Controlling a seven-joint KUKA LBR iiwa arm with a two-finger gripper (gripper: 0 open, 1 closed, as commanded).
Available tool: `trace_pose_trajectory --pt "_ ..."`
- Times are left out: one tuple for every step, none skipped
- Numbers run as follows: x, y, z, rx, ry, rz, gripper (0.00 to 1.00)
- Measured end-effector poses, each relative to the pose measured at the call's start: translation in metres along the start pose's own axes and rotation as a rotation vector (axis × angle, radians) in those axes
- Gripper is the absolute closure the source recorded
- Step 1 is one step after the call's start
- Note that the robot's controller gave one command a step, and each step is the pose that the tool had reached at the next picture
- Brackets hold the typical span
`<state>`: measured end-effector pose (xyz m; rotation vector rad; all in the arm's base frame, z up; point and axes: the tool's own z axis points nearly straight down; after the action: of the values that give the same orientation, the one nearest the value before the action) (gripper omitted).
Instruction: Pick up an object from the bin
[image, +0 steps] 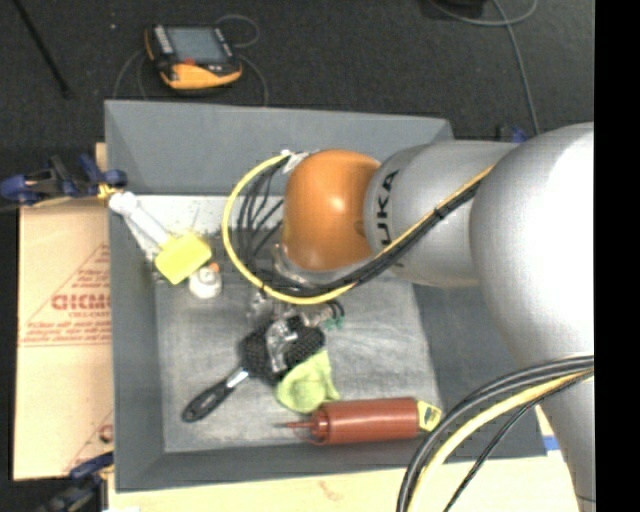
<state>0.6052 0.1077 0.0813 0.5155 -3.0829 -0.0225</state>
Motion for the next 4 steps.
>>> trace_pose_trajectory --pt "0.001 0.001 -0.003 0.001 -0.001 -0.001 1.00" --pt "0.002 -0.001 -0.015 0.009 -0.010 -0.003 1.00" --pt "0.002 -0.002 -0.034 0.015 -0.015 -0.003 1.00" --pt "0.002 -0.002 -0.049 0.017 -0.017 -0.002 1.00"
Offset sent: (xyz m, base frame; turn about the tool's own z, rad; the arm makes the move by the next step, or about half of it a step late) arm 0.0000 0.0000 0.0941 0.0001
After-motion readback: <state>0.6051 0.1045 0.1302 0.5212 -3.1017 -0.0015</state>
